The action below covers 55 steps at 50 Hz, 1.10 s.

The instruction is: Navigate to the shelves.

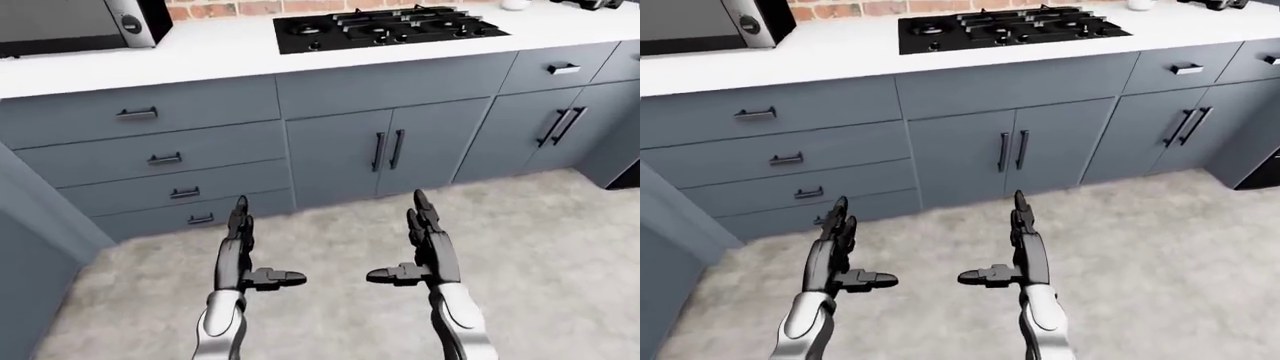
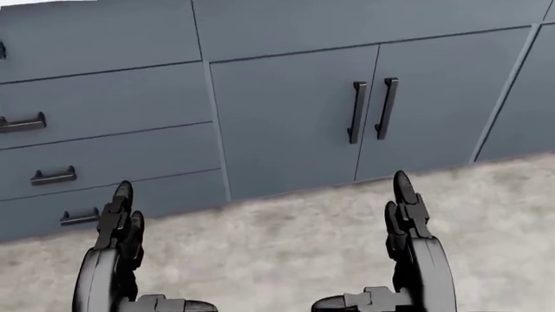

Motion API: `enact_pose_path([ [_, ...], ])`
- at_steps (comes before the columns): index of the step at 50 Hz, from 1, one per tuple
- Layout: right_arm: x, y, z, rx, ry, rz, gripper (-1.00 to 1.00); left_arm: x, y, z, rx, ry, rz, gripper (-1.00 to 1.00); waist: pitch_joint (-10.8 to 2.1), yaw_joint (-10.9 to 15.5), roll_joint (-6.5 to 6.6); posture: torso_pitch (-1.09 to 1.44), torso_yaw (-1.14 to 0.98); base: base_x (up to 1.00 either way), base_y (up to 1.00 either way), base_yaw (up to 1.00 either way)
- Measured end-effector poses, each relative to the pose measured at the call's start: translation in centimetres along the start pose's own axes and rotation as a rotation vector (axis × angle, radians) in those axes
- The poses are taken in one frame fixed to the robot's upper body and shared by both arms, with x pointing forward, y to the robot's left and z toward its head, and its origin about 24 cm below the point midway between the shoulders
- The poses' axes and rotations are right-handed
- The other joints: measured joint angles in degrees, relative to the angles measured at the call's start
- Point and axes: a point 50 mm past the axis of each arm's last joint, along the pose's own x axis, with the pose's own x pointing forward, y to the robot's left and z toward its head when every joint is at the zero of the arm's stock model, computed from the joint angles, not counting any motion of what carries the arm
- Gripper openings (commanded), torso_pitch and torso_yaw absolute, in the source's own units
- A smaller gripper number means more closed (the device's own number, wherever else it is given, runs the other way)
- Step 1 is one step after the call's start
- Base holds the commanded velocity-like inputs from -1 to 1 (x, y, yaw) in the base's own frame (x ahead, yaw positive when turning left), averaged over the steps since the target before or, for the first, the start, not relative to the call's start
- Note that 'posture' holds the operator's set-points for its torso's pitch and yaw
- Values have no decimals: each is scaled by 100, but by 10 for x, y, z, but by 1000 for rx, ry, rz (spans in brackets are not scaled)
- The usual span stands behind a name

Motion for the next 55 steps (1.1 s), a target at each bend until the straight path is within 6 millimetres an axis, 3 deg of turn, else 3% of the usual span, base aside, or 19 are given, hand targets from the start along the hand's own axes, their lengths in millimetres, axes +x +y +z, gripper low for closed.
enact_pose_path([
  [3, -1, 6, -5, 6, 18, 23, 100, -1, 4, -5, 4, 21, 16, 100, 51, 8, -171, 0, 0, 0, 0, 0],
  [8, -3, 4, -9, 4, 45, 19, 100, -3, 4, -12, 2, 60, 17, 100, -6, 58, -340, 0, 0, 0, 0, 0],
  [17, -4, 3, -3, 4, 8, 17, 100, 0, 0, -4, 0, 23, 0, 100, -63, 55, -362, 0, 0, 0, 0, 0],
  [33, -3, 1, -5, 5, 18, 8, 100, -1, 1, -6, 0, 30, 2, 100, 55, 156, -282, 0, 0, 0, 0, 15],
  [42, -3, 5, -6, 7, 22, 22, 100, -2, 4, -8, 2, 40, 18, 100, 120, 235, -425, 0, 0, 0, 0, 19],
  [45, -4, -1, -7, 0, 32, 3, 100, -2, -1, -8, -4, 39, -1, 100, 109, 163, -342, 0, 0, 0, 0, 19],
  [49, -4, -4, -9, -3, 37, -13, 100, -1, -5, -7, -6, 36, -18, 100, 77, 139, -340, 0, 0, 0, 0, 19],
  [53, -3, -2, -4, -4, 12, -2, 100, -1, -3, -6, -4, 29, -10, 100, 92, 94, -15, 0, 0, 0, 0, 19],
  [55, -2, 4, -5, 6, 14, 14, 100, -1, 2, -6, 4, 30, 4, 100, 116, 159, -82, 0, 0, 0, 0, 20],
])
